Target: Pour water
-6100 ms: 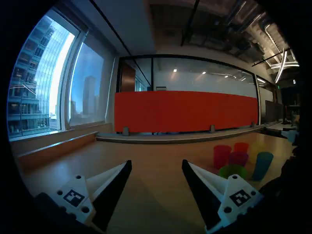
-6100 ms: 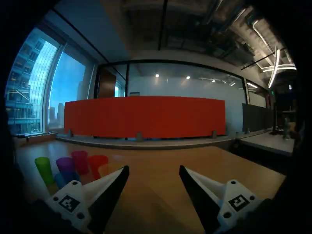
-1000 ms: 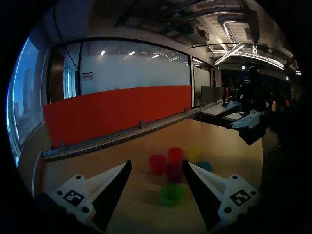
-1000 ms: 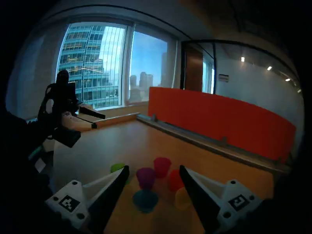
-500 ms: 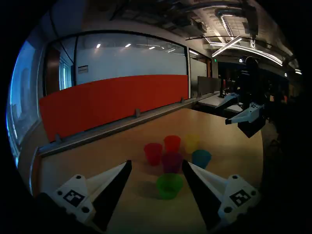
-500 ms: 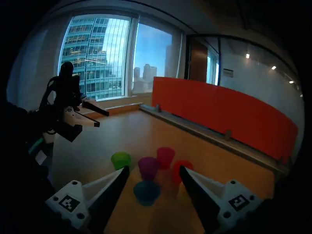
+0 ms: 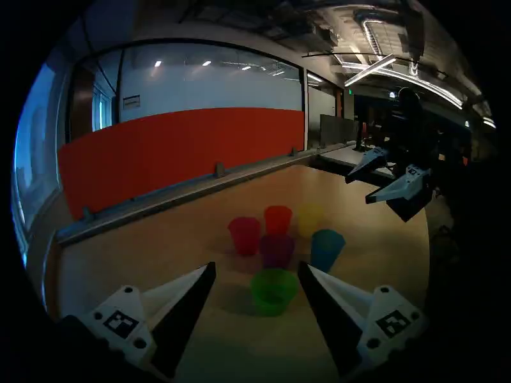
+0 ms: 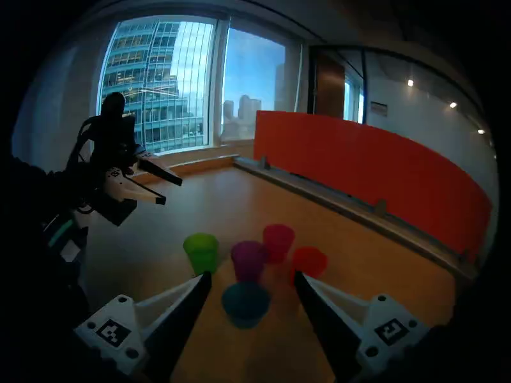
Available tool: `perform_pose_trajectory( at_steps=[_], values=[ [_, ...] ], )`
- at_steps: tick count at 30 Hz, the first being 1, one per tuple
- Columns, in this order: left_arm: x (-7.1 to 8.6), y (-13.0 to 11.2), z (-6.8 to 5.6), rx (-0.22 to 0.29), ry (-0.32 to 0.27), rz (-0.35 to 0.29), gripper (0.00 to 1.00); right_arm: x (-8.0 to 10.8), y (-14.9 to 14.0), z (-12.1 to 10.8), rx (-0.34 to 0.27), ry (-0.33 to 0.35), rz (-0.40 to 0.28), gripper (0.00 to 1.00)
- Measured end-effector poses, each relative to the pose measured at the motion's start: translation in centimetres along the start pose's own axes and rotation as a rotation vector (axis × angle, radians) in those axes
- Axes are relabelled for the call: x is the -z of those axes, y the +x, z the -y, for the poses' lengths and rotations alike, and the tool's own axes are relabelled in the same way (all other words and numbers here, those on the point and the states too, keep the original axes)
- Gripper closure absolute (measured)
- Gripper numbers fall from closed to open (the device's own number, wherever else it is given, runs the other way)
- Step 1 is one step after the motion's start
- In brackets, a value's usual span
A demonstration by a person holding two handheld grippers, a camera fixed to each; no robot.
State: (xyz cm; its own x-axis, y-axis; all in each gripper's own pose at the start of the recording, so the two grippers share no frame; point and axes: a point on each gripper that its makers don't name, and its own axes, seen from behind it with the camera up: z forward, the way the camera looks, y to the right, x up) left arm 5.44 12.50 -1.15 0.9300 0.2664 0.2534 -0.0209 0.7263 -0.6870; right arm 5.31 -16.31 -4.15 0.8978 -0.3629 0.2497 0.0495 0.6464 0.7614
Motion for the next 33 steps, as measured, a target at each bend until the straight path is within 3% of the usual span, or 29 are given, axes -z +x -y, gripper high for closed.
perform_pose_trajectory(
  at_steps=[14,33],
  values=[
    [-1.3,-4.1,-1.4,-0.006,-0.038,0.076,0.04,-2.1,-4.0,0.4,-0.021,0.007,0.071,0.00],
    [-3.2,-8.6,-2.3,-0.026,-0.076,0.183,0.04,-4.3,-8.7,0.9,-0.034,0.019,0.150,0.01]
  ],
)
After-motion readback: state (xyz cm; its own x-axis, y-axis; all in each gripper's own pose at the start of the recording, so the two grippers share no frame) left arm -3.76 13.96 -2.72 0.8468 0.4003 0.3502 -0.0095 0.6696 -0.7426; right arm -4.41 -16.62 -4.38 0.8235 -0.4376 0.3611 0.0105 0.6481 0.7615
